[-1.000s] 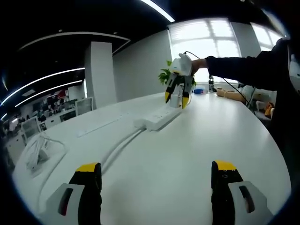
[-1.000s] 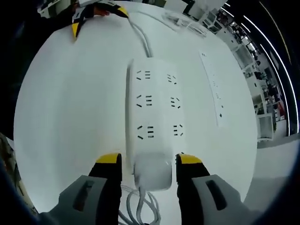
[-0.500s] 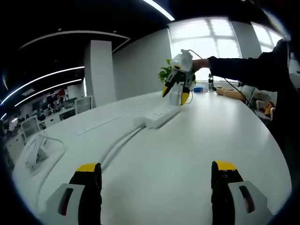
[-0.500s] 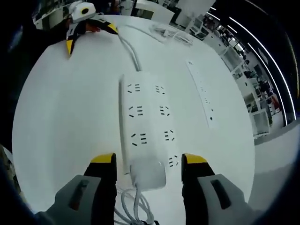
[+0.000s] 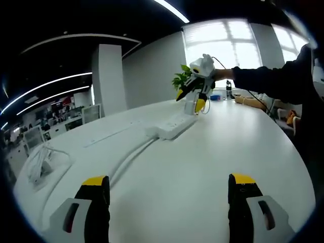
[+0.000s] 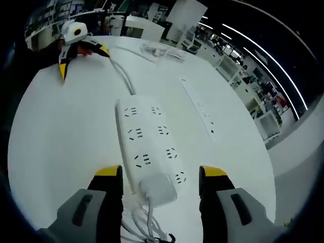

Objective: Straighten the power strip on the desk, plug the charger into it

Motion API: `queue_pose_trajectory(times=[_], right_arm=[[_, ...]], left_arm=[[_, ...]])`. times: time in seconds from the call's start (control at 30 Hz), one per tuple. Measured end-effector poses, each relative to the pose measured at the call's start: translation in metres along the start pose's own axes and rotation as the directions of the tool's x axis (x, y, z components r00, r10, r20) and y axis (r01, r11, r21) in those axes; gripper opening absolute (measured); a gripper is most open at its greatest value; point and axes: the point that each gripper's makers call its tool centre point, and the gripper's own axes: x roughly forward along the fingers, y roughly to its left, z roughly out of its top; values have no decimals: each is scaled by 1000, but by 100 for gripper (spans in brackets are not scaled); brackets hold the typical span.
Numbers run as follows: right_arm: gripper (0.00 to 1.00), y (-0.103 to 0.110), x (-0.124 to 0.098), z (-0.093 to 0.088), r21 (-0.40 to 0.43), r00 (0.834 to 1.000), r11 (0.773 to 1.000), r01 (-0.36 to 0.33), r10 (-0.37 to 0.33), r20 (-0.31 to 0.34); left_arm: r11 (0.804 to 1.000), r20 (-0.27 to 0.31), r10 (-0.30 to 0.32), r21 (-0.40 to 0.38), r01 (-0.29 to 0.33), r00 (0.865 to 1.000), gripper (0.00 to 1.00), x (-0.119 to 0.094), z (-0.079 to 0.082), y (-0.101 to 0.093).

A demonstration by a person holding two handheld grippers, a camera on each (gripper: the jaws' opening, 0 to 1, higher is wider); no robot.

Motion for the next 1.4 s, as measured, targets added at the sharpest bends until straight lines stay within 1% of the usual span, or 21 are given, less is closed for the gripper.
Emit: queue_pose_trajectory(times=[0.07, 0.17, 0.27, 0.3, 0.37, 0.5, 0.57, 0.67, 0.77, 0.83, 1.0, 1.07, 1.3, 1.4], right_arm=[[60, 2, -1, 0, 31, 1000, 999, 9, -9, 16], [62, 4, -3, -2, 52, 999, 999, 18, -20, 31], [67, 5, -7, 3, 115, 995, 993, 35, -46, 90], [68, 4, -9, 5, 122, 992, 991, 48, -62, 113], [68, 7, -12, 3, 117, 989, 992, 55, -70, 128], [69, 6, -15, 0, 135, 982, 987, 81, -102, 156], [69, 6, -17, -3, 142, 980, 986, 93, -116, 159], [71, 7, -19, -4, 191, 975, 978, 88, -124, 183], [74, 9, -20, -5, 210, 969, 973, 101, -144, 201], [76, 8, -22, -2, 220, 957, 968, 118, -170, 234], [78, 11, -25, -6, 258, 943, 956, 137, -205, 260], [80, 13, -28, -6, 272, 934, 951, 147, -224, 278], [83, 17, -32, -18, 338, 915, 923, 184, -286, 283], [83, 21, -37, -22, 376, 896, 905, 197, -322, 307]], left_arm=[[1000, -1, -1, 1, 1, 1000, 99, 0, 0, 0], [1000, -2, -5, 2, 5, 1000, 99, 1, 0, -1], [1000, -6, -3, 3, 3, 1000, 99, 1, -1, -1], [1000, -5, -4, 0, 4, 1000, 99, 1, -1, -1], [1000, -6, -4, -1, 4, 1000, 99, 1, -1, -1], [1000, -7, -4, -1, 4, 1000, 99, 1, -1, -1], [1000, -9, -4, 1, 4, 1000, 99, 1, -1, -1], [1000, -7, -1, -1, 1, 1000, 99, 1, -1, 0], [1000, -6, 1, -4, -1, 1000, 99, 1, -1, 0], [1000, -7, 1, -4, -1, 1000, 99, 1, -1, 1], [1000, -16, 0, -3, 0, 1000, 99, 2, -3, 0], [1000, -15, 1, -3, -1, 1000, 99, 2, -2, 0], [1000, -14, 10, -4, -10, 1000, 99, 2, -1, 2], [1000, -18, 13, -3, -13, 1000, 99, 2, -2, 2]])
